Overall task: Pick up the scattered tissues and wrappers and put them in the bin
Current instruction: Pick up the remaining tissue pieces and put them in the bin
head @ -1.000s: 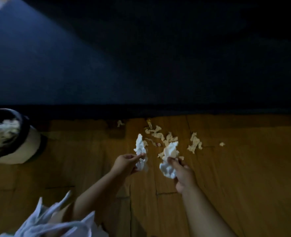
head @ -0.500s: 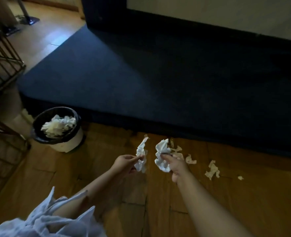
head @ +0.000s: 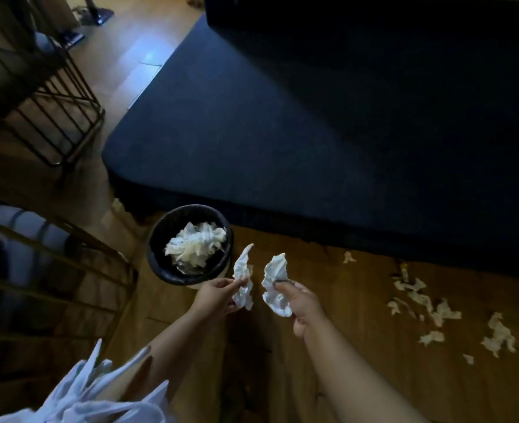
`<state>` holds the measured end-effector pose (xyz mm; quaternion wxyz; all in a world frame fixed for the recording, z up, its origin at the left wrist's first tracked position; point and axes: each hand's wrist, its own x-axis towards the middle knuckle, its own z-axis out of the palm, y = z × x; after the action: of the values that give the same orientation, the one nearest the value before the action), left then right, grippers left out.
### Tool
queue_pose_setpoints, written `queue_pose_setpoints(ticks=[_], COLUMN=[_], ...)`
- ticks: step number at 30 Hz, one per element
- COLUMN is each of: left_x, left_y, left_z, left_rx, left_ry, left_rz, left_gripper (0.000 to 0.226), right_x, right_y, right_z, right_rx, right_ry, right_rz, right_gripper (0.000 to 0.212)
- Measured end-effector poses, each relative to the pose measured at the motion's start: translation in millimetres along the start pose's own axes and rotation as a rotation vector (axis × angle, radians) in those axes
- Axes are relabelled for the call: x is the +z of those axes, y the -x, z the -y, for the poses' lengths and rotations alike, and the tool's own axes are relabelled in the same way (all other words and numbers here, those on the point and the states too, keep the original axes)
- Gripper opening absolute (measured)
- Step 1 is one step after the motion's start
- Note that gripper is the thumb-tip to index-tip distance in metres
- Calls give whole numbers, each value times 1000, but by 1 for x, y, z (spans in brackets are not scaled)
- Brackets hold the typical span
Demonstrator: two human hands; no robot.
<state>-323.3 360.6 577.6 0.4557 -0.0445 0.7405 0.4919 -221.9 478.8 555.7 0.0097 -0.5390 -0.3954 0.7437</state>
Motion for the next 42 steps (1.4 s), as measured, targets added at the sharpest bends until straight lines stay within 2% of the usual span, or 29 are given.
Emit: queue_pose_setpoints(ticks=[6,9,11,14,18,21,23,26,30,34,42], left_x=[-68,-90,-102,-116,-133,-149,-158,-163,-159,-140,-54], left_y=[-100,-161,-203,-260,-314,-339,-347,-345,-322,-288,-213], left_z=[10,22,28,35,44,55,63,64,52,44,49], left_rx=[-71,-88,-106,-74,-59,-163,-194,-193,-102,14,96], left_ry=[205,271,292,279,250,232,205,205,40,-77,-223], left_rz=[-149,-232,-272,-256,-324,-313,-251,-267,-341,-345,-148], left_gripper=[8,34,42,41,33,56,61,64,41,39,30], right_x=[81,117,140,176,214,228,231,226,209,184,88], right_y=[-87,-142,-181,-239,-295,-313,-313,-304,-287,-267,-193], right_z=[4,3,-1,-15,-29,-31,-29,-22,-13,-14,-46], right_rx=[56,63,53,33,15,-5,10,41,8,-43,-128], right_ry=[-7,39,86,153,223,261,283,287,258,242,179], right_rz=[10,21,47,63,61,90,120,158,142,99,-34], right_gripper=[30,30,27,28,35,40,46,45,42,35,20])
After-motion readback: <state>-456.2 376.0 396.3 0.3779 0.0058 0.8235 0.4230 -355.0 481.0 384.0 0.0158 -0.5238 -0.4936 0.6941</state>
